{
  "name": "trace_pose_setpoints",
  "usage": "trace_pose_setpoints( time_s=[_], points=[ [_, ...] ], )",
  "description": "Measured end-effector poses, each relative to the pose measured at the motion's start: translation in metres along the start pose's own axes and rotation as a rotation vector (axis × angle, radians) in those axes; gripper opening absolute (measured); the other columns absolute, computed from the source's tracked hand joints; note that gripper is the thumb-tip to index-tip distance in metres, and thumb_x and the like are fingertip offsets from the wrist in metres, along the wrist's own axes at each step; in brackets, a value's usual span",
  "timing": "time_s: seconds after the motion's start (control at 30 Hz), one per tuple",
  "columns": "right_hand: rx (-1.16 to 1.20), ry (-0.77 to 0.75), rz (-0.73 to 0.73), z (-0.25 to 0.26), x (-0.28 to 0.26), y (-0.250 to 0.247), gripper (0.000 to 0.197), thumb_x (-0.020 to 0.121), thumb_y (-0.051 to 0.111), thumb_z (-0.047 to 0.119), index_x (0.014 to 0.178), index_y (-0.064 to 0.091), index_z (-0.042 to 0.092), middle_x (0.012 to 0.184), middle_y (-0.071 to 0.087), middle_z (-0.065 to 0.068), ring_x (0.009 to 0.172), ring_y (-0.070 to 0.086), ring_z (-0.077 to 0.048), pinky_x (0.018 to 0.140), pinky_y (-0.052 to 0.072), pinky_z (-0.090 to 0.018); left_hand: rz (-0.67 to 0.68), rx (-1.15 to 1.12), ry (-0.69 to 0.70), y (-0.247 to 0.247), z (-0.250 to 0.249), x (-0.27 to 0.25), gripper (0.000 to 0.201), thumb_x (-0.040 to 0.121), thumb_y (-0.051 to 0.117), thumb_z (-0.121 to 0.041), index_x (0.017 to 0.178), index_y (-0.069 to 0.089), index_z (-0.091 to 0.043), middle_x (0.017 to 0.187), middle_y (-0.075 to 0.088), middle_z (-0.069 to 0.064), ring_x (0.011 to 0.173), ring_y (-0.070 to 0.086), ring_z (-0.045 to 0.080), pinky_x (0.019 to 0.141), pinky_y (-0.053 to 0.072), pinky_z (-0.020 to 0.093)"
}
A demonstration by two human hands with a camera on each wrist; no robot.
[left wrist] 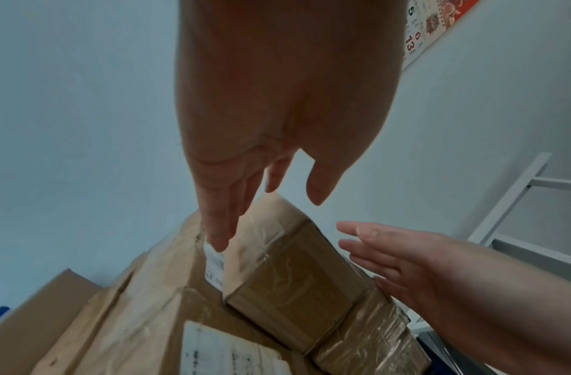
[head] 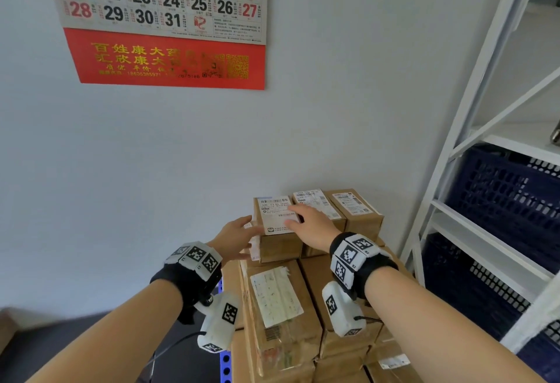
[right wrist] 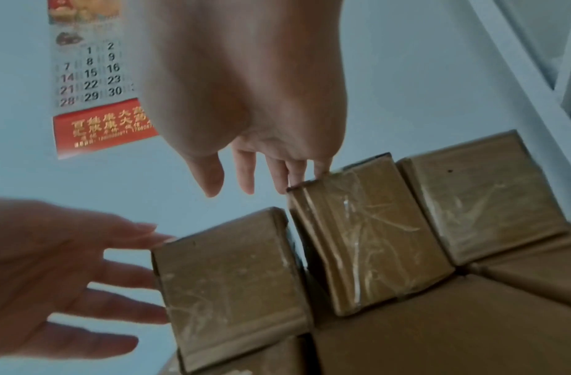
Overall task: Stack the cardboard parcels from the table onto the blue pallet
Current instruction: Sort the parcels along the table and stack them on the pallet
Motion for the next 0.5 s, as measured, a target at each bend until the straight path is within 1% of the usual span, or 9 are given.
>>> trace_pose_setpoints(
  time_s=[0.07,0.17,0.27,0.33,0.4,0.5],
  points=[
    [0.114,-0.021,-0.005,0.009,-0.001,-0.003,0.049,0.099,0.044,0.032,0.145,0.036,0.017,0.152,0.034,-0.002,0.14,0.029,-0.019,0.115,0.024,-0.035,-0.032,0.019,0.017,-0.009,0.0,-0.009,0.057,0.093,0.056,-0.026,0.144,0.033,-0.022,0.136,0.049,0.008,0.119,0.05,0.027,0.093,0.047,0.038],
    [0.206,-0.071,-0.002,0.028,-0.001,-0.003,0.047,0.1,0.043,0.029,0.144,0.038,0.014,0.15,0.037,-0.002,0.139,0.031,-0.018,0.111,0.024,-0.03,-0.102,-0.006,0.029,-0.028,0.002,-0.024,0.053,0.094,0.055,-0.021,0.143,0.036,-0.017,0.128,0.051,0.012,0.123,0.048,0.03,0.097,0.042,0.04],
    [0.315,-0.103,0.028,0.048,0.0,0.006,0.046,0.099,0.044,0.027,0.143,0.039,0.011,0.149,0.038,-0.004,0.137,0.034,-0.018,0.108,0.025,-0.025,-0.168,-0.033,0.029,-0.046,0.011,-0.041,0.051,0.094,0.054,-0.018,0.142,0.039,-0.013,0.126,0.053,0.013,0.122,0.049,0.029,0.1,0.041,0.042],
    [0.359,-0.129,0.063,0.062,0.001,0.018,0.047,0.099,0.045,0.027,0.143,0.039,0.011,0.149,0.038,-0.004,0.137,0.035,-0.018,0.11,0.026,-0.028,-0.214,-0.04,0.016,-0.058,0.022,-0.055,0.049,0.094,0.054,-0.018,0.141,0.04,-0.014,0.129,0.052,0.014,0.12,0.05,0.028,0.1,0.042,0.041],
    [0.387,-0.151,0.094,0.078,0.001,0.032,0.046,0.098,0.046,0.027,0.142,0.041,0.012,0.149,0.038,-0.004,0.137,0.035,-0.018,0.11,0.027,-0.03,-0.266,-0.059,-0.012,-0.071,0.037,-0.069,0.049,0.094,0.054,-0.018,0.141,0.04,-0.014,0.131,0.052,0.014,0.122,0.049,0.028,0.1,0.041,0.041],
    [0.42,-0.177,0.145,0.101,-0.003,0.06,0.045,0.098,0.048,0.025,0.14,0.043,0.011,0.147,0.041,-0.007,0.136,0.037,-0.018,0.108,0.029,-0.028,-0.325,-0.1,-0.065,-0.092,0.064,-0.093,0.048,0.094,0.054,-0.017,0.14,0.041,-0.014,0.125,0.053,0.014,0.124,0.047,0.029,0.102,0.04,0.043]
  ],
)
Point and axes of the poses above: each hand's wrist, its own x-axis towards the middle knuckle, its own y-axis out of the palm, z = x × y, the point moved 1 cm from there along x, towards the middle knuckle
